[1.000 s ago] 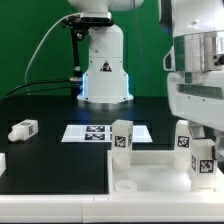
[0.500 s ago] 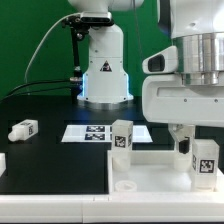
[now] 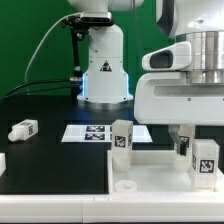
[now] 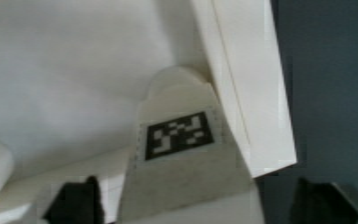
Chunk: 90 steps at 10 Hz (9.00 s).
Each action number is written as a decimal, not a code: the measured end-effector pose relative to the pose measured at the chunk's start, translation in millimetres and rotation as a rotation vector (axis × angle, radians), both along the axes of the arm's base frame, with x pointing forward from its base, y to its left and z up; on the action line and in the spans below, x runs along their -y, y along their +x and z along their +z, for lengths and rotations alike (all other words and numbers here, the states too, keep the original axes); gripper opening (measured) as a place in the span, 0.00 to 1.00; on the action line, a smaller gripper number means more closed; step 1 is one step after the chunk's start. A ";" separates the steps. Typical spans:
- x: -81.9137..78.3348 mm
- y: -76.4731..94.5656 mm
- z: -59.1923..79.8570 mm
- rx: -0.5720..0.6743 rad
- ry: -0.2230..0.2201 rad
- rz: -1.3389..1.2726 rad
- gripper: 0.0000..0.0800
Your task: Assemble square table
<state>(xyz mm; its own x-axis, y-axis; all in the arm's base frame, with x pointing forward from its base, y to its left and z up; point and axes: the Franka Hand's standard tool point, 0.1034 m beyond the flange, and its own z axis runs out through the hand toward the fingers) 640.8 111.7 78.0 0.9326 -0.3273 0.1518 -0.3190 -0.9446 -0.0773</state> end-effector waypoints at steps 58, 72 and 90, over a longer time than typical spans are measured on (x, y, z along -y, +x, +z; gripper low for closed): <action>12.7 -3.9 -5.1 -0.086 0.202 -1.428 0.36; 43.3 -2.7 28.8 -0.037 0.301 -1.485 0.81; 163.4 -51.4 54.7 -0.006 0.134 -0.409 0.81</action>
Offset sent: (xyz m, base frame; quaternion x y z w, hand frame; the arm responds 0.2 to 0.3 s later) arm -0.0018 -0.0002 0.0065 -0.0504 0.0589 0.2754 0.9582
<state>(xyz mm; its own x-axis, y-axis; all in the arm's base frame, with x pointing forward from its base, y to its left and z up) 589.3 -51.7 132.7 0.7230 -0.6865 0.0774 -0.6656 -0.7222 -0.1880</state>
